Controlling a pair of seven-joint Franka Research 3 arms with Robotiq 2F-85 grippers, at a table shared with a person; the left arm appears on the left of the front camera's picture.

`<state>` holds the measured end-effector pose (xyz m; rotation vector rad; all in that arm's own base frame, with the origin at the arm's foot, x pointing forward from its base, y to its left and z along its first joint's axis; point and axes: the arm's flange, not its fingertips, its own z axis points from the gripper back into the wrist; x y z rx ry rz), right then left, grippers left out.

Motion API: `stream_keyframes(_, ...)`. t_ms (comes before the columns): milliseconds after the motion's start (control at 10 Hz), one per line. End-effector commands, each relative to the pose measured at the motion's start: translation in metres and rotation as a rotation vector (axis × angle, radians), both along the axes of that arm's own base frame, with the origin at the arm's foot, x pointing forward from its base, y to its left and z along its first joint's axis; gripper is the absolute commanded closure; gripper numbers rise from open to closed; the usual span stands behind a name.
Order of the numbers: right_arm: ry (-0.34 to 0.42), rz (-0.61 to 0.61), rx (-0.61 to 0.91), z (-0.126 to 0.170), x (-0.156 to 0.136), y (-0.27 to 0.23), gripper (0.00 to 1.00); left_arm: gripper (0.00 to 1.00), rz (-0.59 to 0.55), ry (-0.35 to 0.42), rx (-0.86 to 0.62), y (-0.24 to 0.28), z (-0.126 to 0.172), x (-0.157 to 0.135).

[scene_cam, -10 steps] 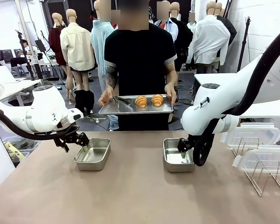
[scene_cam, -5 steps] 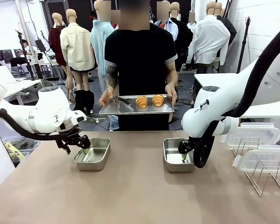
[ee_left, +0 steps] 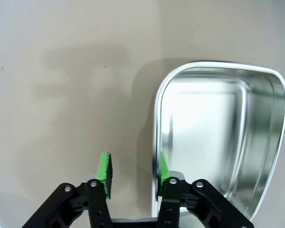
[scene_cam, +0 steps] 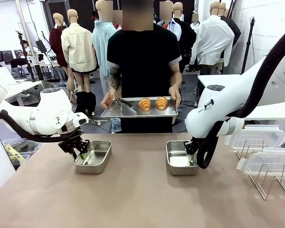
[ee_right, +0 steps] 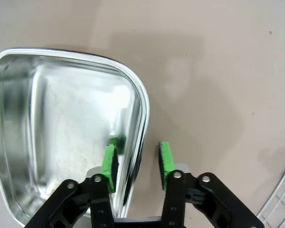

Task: Place the bread in airtight containers.
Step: Lift both Airtight Container, then once an object is inside an Airtight Container , place the container in the center of the table.

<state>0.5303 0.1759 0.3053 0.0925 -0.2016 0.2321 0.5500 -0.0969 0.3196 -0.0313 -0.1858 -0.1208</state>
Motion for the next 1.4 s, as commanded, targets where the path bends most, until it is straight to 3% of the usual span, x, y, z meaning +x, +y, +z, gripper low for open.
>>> stream_keyframes(0, 0.002, -0.026, 0.001, 0.001, 0.002, 0.001, 1.0, 1.0, 0.031, 0.005, 0.009, -0.002, 0.002, 0.002)
stream_keyframes(500, 0.05, -0.056, 0.006, 0.003, 0.007, 0.002, 1.0, 1.0, 0.031, -0.013, -0.024, 0.002, 0.005, -0.007)
stream_keyframes(600, 0.089, -0.113, -0.022, 0.005, 0.01, 0.002, 1.0, 1.0, 0.025, -0.025, -0.031, 0.001, 0.009, -0.01)
stream_keyframes(700, 0.03, -0.02, -0.002, 0.003, 0.003, 0.0, 1.0, 1.0, 0.011, -0.002, -0.008, 0.002, 0.002, 0.0)
stream_keyframes(1300, 0.03, -0.02, -0.002, 0.003, 0.003, 0.0, 1.0, 1.0, 0.011, -0.002, -0.008, 0.002, 0.002, 0.0)
